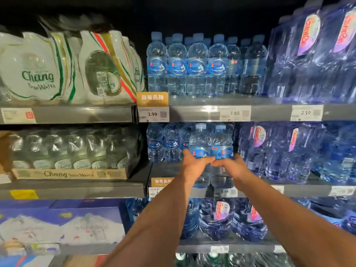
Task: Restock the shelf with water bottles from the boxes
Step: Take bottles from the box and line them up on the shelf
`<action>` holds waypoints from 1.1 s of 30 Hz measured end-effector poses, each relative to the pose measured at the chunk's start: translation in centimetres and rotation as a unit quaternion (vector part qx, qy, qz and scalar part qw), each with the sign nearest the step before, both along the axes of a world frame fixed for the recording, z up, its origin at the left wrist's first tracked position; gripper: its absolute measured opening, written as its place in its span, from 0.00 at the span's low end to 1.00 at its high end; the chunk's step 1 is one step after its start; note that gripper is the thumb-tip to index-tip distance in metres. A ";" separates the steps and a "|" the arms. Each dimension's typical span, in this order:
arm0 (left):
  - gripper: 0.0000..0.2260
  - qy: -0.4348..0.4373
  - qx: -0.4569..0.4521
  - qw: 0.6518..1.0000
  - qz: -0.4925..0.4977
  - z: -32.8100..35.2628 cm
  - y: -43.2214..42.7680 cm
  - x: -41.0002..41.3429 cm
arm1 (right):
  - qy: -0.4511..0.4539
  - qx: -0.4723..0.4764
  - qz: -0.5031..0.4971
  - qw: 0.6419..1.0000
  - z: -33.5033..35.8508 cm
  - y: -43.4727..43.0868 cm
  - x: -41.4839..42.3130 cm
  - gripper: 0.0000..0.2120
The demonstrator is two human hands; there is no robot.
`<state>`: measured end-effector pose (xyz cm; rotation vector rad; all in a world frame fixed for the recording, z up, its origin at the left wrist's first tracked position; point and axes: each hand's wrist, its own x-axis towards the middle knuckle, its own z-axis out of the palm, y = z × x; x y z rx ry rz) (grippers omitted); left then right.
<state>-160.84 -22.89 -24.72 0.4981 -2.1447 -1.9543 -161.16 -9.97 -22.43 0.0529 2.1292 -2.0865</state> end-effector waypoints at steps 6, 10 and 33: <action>0.31 -0.015 -0.021 1.000 -0.002 -1.0 0.3 -2.5 | -0.011 -0.014 -0.057 0.998 -1.5 -0.5 -1.7 0.33; 0.31 0.000 -0.029 1.000 0.005 -1.6 0.6 -3.7 | 0.001 -0.034 -0.065 0.997 -2.2 -0.4 -3.2 0.42; 0.39 -0.060 -0.193 0.979 -0.020 -6.2 1.3 -6.5 | 0.099 0.048 -0.044 0.993 -6.7 1.0 -7.7 0.25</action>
